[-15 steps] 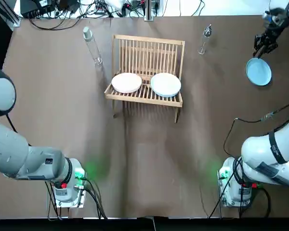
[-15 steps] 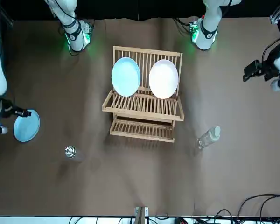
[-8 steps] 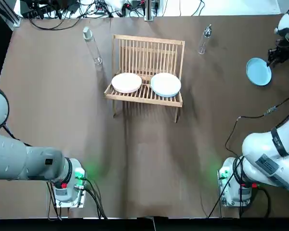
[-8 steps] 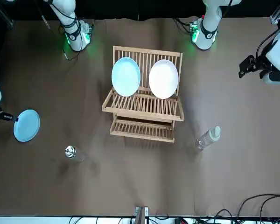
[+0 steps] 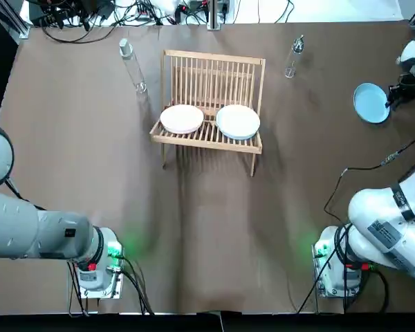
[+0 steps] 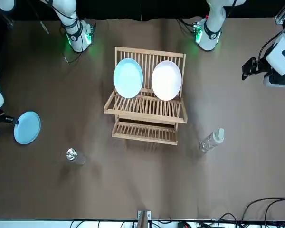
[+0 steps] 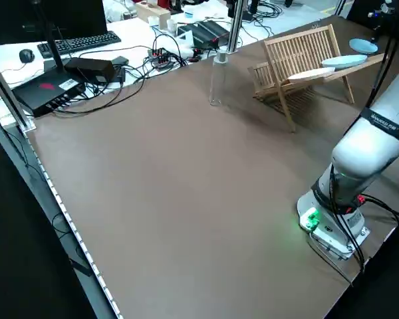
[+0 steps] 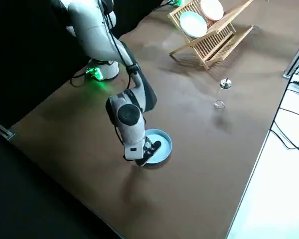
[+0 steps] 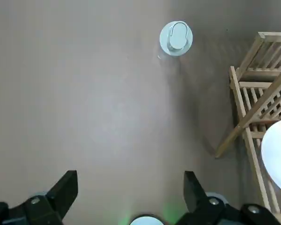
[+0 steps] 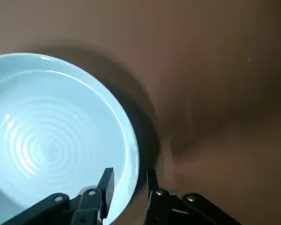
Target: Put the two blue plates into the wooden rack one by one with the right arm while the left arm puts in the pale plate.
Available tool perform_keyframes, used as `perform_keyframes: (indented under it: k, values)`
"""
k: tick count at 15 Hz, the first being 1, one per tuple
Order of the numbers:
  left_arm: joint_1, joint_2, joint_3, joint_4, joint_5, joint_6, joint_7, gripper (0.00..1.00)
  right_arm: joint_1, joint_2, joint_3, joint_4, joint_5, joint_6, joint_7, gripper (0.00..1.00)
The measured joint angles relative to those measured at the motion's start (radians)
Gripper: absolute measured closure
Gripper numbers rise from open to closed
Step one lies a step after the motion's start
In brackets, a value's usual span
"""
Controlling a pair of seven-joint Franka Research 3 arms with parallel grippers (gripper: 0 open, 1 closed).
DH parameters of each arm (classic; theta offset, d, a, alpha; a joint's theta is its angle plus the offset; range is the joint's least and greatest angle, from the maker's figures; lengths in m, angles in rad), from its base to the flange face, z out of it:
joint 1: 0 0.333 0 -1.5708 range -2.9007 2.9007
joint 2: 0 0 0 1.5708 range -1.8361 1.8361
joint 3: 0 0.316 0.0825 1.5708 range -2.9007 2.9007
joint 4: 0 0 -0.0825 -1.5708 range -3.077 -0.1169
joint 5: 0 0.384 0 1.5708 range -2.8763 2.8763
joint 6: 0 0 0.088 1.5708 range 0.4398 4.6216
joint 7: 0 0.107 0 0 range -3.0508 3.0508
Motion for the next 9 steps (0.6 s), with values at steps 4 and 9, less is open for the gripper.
perform_keyframes:
  k: [4,9]
  values:
    - [-0.005,0.000,-0.003,0.000,0.000,0.005,0.000,0.00,-0.001,0.033,0.002,0.001,0.000,0.076,-0.002,0.66]
    - [-0.007,0.000,-0.009,0.000,0.000,0.022,0.000,0.00,-0.001,0.034,0.007,0.013,0.000,0.062,-0.020,0.94]
